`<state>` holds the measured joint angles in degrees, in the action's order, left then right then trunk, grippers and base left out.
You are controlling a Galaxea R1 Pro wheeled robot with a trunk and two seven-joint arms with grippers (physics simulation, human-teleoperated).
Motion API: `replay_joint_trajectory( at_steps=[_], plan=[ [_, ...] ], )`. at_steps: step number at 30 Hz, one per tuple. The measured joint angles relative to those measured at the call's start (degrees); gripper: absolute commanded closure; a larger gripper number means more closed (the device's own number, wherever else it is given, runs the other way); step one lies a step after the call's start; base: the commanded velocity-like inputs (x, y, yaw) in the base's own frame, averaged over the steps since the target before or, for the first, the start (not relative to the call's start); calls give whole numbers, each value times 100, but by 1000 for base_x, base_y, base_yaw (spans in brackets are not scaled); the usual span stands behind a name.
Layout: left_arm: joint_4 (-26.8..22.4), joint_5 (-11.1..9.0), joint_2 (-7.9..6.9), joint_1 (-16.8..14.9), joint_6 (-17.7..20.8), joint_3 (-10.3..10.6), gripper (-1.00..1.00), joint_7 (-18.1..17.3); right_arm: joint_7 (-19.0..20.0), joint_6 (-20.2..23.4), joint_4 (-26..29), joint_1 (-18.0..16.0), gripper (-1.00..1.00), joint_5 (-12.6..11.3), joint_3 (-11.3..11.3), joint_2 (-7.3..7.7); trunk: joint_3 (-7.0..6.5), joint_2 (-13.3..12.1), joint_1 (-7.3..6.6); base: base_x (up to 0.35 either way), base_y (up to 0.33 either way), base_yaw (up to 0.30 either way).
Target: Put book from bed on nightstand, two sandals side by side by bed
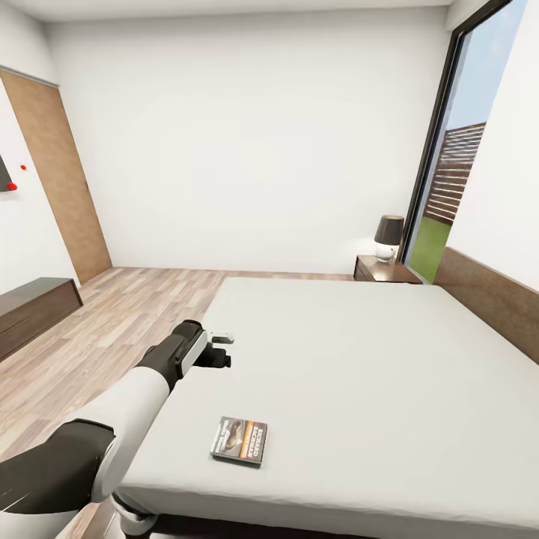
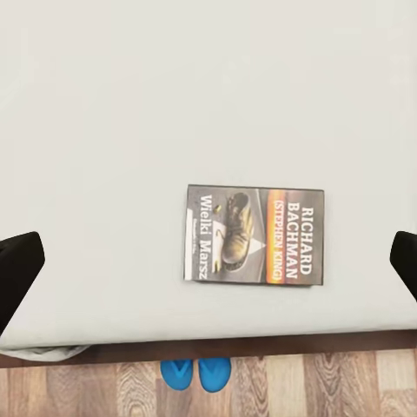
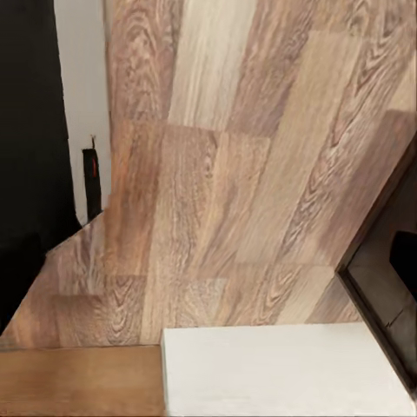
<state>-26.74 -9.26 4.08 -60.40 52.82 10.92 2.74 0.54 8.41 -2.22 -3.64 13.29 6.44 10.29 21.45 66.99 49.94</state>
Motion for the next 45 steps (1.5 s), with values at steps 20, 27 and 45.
replay_joint_trajectory(
  at_steps=[20,27,45],
  plan=[
    [23,-5,-8,5,-10,-1,-100,-2,-14,366,-14,593,-100,12,-25,170,199,441,241,0,0,0],
    [16,-9,-2,5,-11,-1,-100,3,-11,346,-16,825,-100,16,-32,151,289,643,351,0,0,0],
    [7,10,-7,13,-283,-1,-100,22,6,316,-6,933,-100,32,-44,113,319,643,351,0,0,0]
  ],
)
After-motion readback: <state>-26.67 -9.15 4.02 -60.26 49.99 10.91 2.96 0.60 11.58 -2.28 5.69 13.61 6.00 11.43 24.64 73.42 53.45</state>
